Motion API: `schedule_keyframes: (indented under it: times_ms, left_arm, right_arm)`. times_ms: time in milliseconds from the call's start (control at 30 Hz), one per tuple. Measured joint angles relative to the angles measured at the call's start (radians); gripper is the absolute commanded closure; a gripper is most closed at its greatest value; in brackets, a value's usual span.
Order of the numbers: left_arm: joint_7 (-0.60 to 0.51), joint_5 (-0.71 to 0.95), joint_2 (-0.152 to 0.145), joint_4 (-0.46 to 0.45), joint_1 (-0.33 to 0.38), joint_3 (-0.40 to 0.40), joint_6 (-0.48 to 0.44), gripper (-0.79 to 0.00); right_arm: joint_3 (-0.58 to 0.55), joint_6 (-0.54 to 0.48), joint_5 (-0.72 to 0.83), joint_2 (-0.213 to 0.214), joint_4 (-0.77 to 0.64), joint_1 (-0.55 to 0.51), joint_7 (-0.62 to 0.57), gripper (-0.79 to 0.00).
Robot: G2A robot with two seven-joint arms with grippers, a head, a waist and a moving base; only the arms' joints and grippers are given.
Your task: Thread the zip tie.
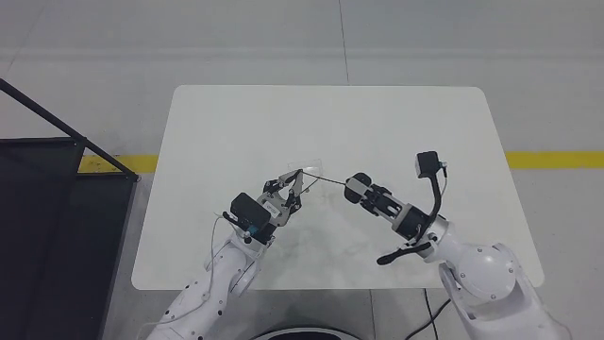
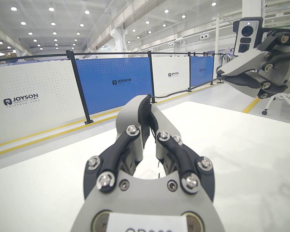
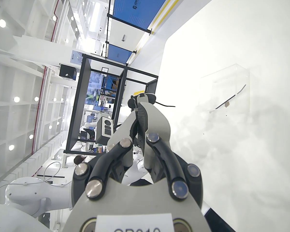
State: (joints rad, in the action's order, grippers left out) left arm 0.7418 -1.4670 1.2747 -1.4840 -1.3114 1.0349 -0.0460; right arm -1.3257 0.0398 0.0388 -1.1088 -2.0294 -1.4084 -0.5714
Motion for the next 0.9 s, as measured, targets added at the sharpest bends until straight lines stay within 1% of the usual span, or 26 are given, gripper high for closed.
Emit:
schedule_keyframes:
  times_ms: [200, 900]
  left_arm:
    - [0.0, 0.0, 0.0, 0.0, 0.0, 0.0, 0.0, 0.0]
    - [-0.011, 0.0, 0.0, -0.007, -0.003, 0.001, 0.0, 0.0]
  right_arm:
    - [0.016, 0.003, -0.007, -0.002, 0.004, 0.011, -0.005, 0.0]
    - [0.0, -0.067, 0.074, -0.007, 0.025, -0.006, 0.028, 0.0]
